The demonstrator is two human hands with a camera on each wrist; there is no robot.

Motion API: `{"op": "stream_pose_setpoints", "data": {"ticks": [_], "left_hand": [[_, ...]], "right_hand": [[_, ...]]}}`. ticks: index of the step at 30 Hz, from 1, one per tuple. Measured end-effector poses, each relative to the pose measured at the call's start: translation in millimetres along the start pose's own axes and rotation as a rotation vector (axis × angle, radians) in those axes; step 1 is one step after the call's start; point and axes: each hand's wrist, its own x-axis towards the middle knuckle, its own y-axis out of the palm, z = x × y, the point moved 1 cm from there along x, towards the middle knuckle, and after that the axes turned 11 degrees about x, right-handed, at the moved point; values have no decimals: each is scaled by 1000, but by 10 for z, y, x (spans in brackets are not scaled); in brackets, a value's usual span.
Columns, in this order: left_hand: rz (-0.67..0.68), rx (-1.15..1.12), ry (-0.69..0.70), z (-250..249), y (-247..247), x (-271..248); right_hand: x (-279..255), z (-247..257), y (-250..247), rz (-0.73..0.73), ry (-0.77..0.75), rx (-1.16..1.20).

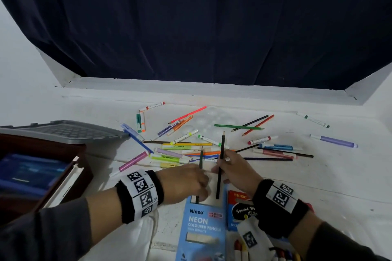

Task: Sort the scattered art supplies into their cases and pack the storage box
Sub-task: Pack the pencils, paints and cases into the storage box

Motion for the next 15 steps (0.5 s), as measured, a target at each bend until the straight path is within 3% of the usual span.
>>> {"op": "stream_pose_setpoints", "data": {"ticks": [2, 4, 7, 10, 12, 15], "left_hand": [[129, -129, -48, -4, 9, -4], [152, -212, -81, 0, -9, -28], [-2, -212, -132, 21, -64, -79], [-114, -30, -193, 8, -86, -107], [-45, 106, -248, -42, -75, -97], [153, 116, -354, -113, -25, -68]], "right_hand": [[23, 11, -8, -4, -3, -32], [47, 18, -11, -10, -15, -25], [58, 12, -2, -14, -12, 5], [44, -3, 16, 25, 6, 13], [22, -15, 41, 75, 44, 12], [-30, 5, 85, 114, 60, -93]]}}
